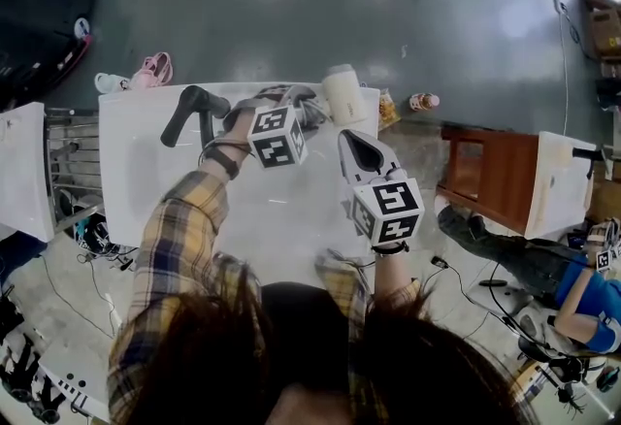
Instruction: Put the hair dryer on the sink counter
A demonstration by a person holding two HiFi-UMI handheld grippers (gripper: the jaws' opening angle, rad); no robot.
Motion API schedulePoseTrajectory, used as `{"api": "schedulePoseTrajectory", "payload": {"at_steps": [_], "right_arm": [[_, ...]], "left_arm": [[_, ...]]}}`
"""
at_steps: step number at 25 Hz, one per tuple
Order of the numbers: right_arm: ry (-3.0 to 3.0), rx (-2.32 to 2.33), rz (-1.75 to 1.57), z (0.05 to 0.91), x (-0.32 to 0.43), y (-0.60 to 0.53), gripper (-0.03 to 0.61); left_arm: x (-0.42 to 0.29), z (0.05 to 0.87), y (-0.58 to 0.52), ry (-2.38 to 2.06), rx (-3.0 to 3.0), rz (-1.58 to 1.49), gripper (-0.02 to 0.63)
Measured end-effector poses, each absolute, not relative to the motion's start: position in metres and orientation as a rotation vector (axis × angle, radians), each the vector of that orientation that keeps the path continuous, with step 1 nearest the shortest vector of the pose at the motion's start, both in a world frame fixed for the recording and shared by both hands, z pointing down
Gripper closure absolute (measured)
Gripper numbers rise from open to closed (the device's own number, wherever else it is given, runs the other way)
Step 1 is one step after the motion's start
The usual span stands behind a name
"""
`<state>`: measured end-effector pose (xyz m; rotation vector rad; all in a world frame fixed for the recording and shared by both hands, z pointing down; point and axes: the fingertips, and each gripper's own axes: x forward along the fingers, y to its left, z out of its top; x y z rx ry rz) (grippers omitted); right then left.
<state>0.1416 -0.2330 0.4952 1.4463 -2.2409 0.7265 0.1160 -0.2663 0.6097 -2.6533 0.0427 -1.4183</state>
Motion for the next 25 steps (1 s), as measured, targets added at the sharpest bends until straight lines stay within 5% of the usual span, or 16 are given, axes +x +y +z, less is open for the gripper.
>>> {"api": "schedulePoseTrajectory", "payload": {"at_steps": [25], "right_arm": [[-2.232, 1.450, 0.735, 0.4992, 0.1389, -0.2314, 0.563]], "left_arm": [[0.1094, 0.6189, -0.2676, 0.086, -2.739, -1.315, 0.336]]}}
